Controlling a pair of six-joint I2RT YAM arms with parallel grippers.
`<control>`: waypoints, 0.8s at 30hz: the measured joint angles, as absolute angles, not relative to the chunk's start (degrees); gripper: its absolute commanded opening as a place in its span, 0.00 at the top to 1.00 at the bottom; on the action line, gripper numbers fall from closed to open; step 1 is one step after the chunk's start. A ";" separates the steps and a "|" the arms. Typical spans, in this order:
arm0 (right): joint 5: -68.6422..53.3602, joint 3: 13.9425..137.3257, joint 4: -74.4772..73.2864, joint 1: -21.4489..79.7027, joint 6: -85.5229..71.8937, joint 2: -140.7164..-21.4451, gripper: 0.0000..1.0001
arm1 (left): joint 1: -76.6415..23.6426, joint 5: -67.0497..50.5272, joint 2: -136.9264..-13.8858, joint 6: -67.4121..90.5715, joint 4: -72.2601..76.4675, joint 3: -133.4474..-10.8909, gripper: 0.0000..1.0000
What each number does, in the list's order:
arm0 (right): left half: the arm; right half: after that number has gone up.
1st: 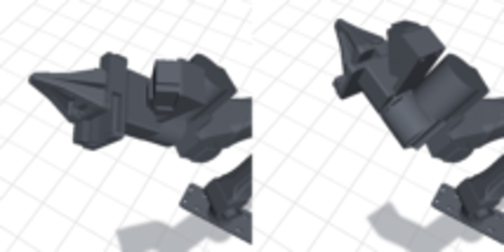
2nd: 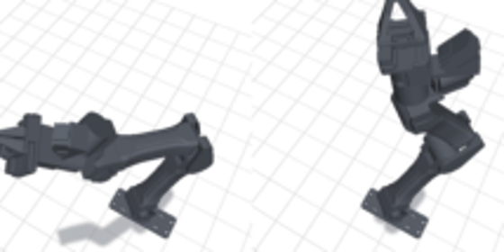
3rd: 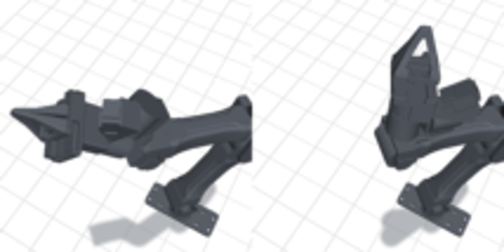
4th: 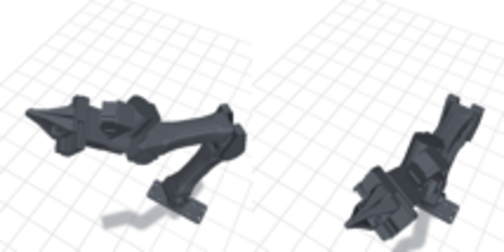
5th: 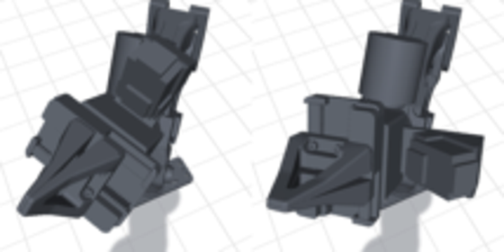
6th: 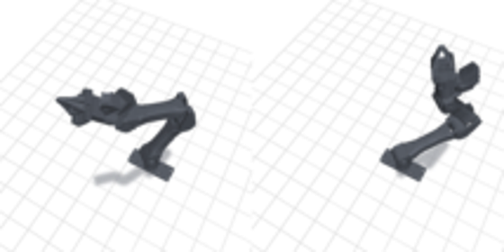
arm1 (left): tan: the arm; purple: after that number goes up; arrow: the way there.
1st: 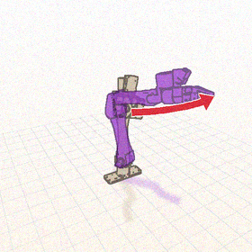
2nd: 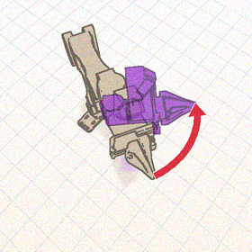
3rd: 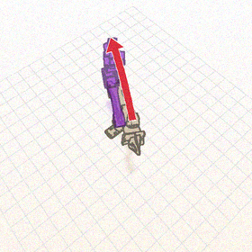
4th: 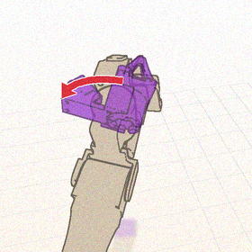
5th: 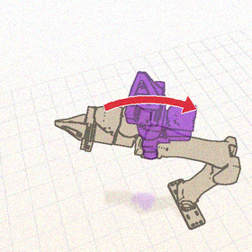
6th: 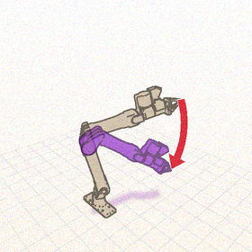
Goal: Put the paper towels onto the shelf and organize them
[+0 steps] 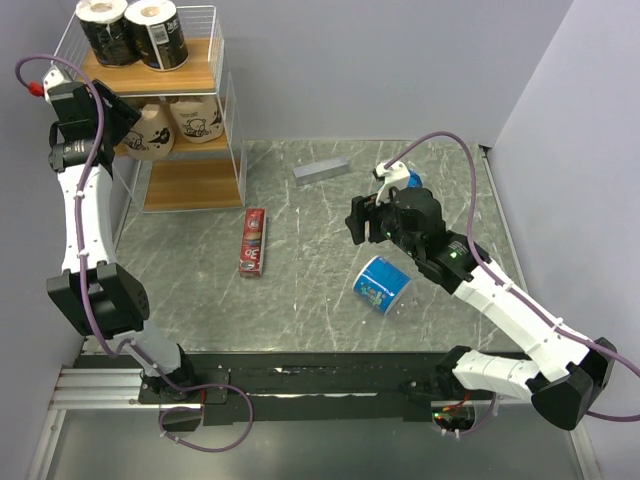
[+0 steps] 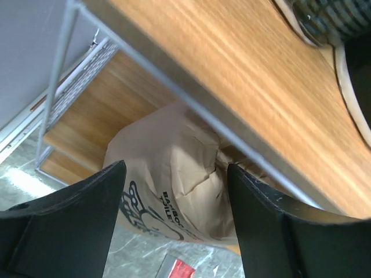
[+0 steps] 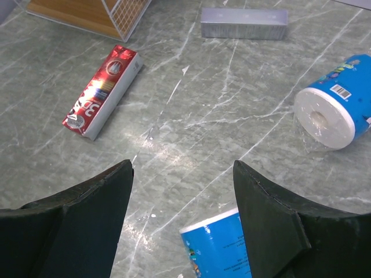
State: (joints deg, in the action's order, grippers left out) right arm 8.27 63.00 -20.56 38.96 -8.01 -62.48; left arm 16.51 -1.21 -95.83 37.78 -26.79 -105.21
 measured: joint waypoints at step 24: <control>6.35 63.00 -20.51 38.96 -8.75 -59.72 0.23 | 16.51 1.15 -82.91 35.16 -24.56 -86.30 0.47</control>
